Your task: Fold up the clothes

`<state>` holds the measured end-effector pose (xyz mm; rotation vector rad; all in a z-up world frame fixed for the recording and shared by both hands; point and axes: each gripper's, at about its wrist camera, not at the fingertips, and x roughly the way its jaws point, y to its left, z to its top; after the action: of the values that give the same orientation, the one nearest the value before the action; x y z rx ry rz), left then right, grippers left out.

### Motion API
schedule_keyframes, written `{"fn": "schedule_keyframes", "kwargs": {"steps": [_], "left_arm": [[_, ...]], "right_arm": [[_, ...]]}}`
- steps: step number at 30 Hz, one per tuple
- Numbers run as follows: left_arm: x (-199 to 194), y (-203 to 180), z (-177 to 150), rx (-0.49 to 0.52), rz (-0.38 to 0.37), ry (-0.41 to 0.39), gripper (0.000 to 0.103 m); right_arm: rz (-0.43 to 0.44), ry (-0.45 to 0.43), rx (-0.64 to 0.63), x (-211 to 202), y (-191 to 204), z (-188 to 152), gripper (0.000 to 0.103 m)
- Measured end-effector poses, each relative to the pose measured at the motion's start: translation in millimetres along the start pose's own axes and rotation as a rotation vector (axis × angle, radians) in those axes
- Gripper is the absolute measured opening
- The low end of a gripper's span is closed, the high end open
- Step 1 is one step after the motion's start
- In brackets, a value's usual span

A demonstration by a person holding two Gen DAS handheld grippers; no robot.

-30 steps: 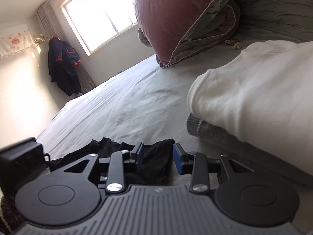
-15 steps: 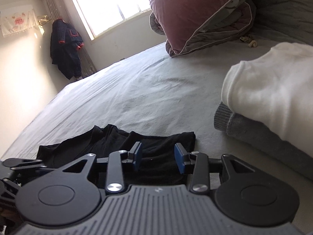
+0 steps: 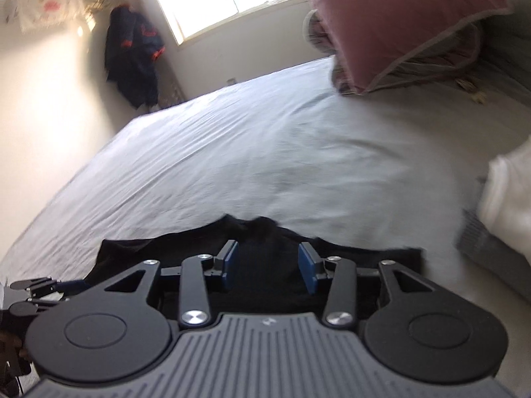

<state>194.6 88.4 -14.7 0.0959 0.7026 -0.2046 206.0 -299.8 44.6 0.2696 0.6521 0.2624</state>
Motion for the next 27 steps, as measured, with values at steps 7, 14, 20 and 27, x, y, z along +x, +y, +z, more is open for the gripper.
{"fn": "schedule_keyframes", "kwargs": {"steps": [7, 14, 20, 27], "left_arm": [[-7.0, 72.7, -18.2, -0.174, 0.109, 0.02, 0.06], [-12.3, 112.1, -34.2, -0.365, -0.055, 0.007, 0.055], [5.3, 111.2, -39.4, -0.415, -0.222, 0.041, 0.028], [9.3, 83.5, -35.3, -0.324, -0.29, -0.036, 0.004]], "right_arm": [[0.076, 0.093, -0.062, 41.8, 84.3, 11.7, 0.045], [0.175, 0.165, -0.102, 105.6, 173.1, 5.1, 0.045], [0.333, 0.234, -0.029, 150.9, 225.7, -11.2, 0.045], [0.403, 0.251, 0.039, 171.0, 228.3, -39.4, 0.045]]}}
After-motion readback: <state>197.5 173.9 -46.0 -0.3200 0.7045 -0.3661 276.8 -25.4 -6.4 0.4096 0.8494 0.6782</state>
